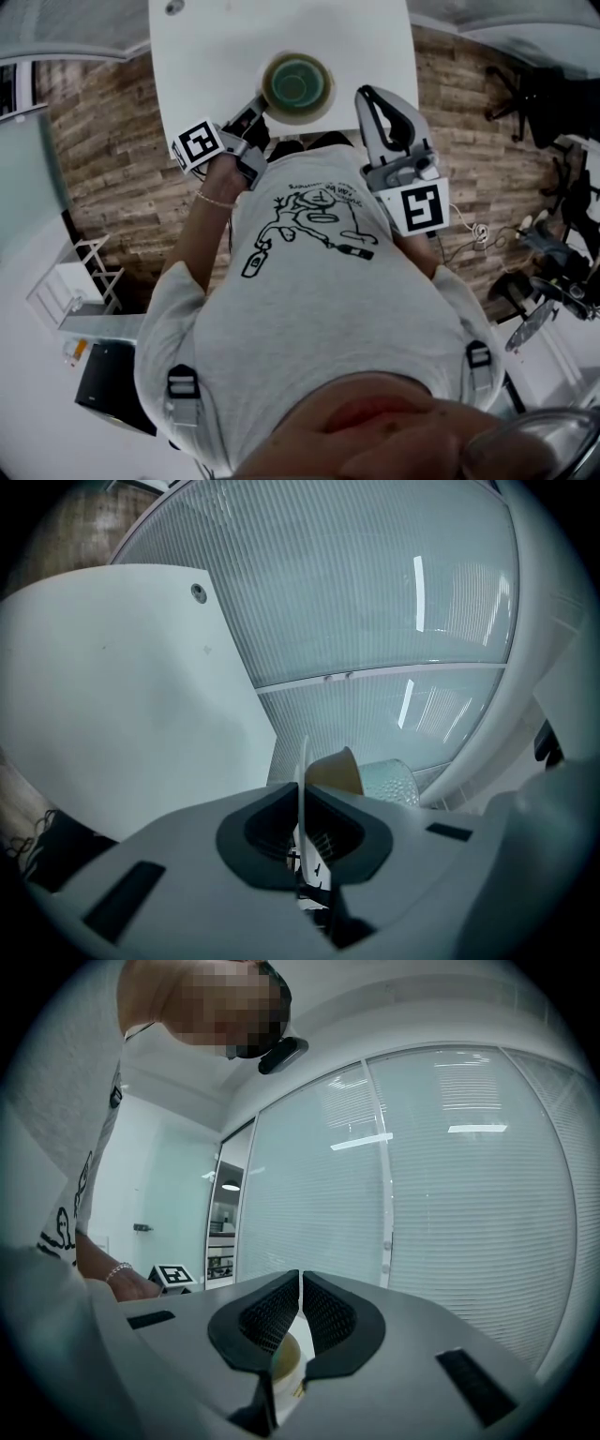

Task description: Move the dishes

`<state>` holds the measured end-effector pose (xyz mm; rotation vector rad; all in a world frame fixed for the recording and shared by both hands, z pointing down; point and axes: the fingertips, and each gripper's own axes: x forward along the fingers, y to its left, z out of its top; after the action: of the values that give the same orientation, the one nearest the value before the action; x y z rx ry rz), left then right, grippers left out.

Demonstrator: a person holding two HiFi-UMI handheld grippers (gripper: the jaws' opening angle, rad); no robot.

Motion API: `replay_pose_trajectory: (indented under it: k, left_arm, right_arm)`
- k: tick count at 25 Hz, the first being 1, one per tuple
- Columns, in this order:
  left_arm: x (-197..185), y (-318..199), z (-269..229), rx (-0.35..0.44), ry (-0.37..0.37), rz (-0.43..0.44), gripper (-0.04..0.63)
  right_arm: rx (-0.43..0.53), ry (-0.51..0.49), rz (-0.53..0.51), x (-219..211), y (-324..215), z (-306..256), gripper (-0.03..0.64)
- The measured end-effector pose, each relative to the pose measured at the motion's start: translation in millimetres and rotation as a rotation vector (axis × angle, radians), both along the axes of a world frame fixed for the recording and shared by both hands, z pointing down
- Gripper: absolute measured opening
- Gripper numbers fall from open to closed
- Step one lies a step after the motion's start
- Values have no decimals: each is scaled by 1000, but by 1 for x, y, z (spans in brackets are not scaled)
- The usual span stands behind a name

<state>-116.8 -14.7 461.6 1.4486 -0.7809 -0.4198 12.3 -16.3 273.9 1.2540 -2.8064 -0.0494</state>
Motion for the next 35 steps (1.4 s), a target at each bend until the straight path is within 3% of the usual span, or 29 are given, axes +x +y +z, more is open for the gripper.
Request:
replay_pose_trajectory:
  k: [17,21,26,35]
  left_arm:
    - [20,-25,-4,-2,-11,-56,12]
    - [20,-26,-8,-1,-10,-61,12]
    - [27,-32,-10,-2,-17,-51,12]
    - [42,-36,-16,1,-8,-34,12]
  right_arm:
    - [23,-15,-137,7,-29,1,46]
    - [5,-34,-164,1,-31,2,176]
    - [-28,-47,-202,-5,-35,10,283]
    - [-89,-39,-239,-15,-40,33,370]
